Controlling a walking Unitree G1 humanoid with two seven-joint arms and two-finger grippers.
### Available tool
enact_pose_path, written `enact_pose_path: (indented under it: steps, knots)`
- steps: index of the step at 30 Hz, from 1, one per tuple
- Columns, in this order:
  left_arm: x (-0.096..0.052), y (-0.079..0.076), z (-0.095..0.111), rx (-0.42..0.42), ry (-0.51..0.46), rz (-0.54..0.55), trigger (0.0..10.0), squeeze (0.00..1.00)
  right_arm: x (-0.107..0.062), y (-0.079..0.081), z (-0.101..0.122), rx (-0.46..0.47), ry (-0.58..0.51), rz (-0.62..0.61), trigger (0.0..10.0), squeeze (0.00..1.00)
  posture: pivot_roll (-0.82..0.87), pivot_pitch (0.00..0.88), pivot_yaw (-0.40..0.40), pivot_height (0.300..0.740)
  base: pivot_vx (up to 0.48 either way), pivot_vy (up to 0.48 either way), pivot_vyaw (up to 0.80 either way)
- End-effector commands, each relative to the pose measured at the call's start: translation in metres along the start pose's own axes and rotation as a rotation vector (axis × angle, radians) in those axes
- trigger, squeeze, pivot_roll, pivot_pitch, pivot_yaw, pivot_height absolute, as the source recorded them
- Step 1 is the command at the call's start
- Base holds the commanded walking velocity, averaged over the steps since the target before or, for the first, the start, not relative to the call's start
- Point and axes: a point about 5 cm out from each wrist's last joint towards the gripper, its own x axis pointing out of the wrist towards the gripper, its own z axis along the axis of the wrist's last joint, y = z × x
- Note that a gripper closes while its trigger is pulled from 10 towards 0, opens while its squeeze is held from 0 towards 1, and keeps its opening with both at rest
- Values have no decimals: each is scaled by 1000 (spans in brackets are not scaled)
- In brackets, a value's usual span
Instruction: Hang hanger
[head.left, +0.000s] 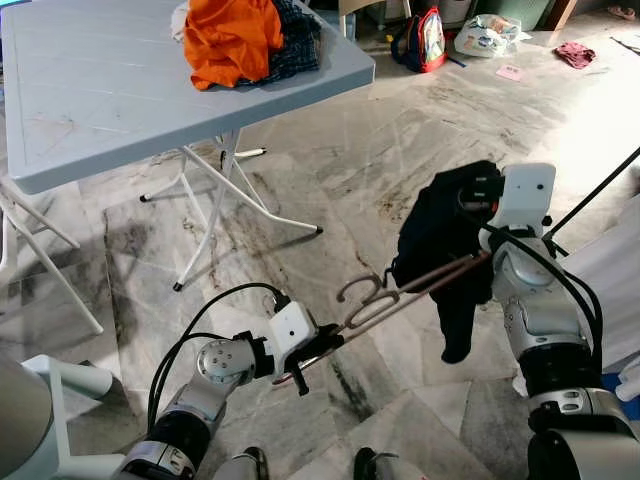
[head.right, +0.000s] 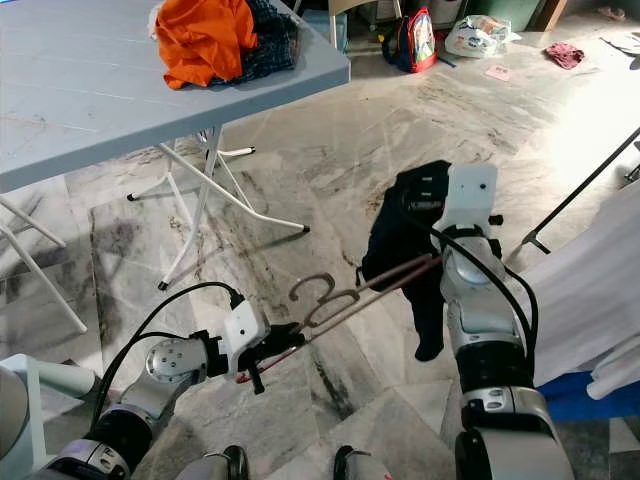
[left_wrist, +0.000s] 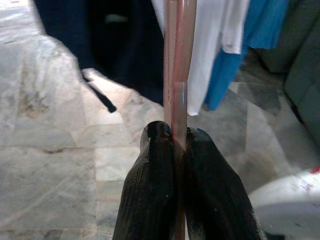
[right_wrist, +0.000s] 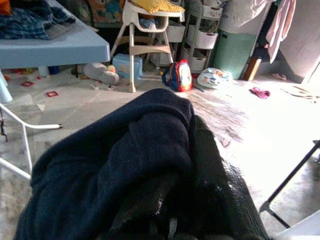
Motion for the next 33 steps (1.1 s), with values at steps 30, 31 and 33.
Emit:
enact_pose_path:
  steps: [30, 31, 33]
  knots:
    - [-49, 50, -6, -278, -89, 545, 10000, 0, -48, -65, -75, 10, 252, -310, 0, 0, -46, 164, -6, 740, 0, 0, 0]
    - [-49, 51, -7, -282, -87, 601, 10000, 0, -49, -62, -75, 18, 239, -298, 0, 0, -48, 160, -5, 740, 0, 0, 0]
    - [-48, 55, -9, -321, -71, 772, 10000, 0, -55, -53, -71, 5, 203, -256, 0, 0, -48, 156, -2, 740, 0, 0, 0]
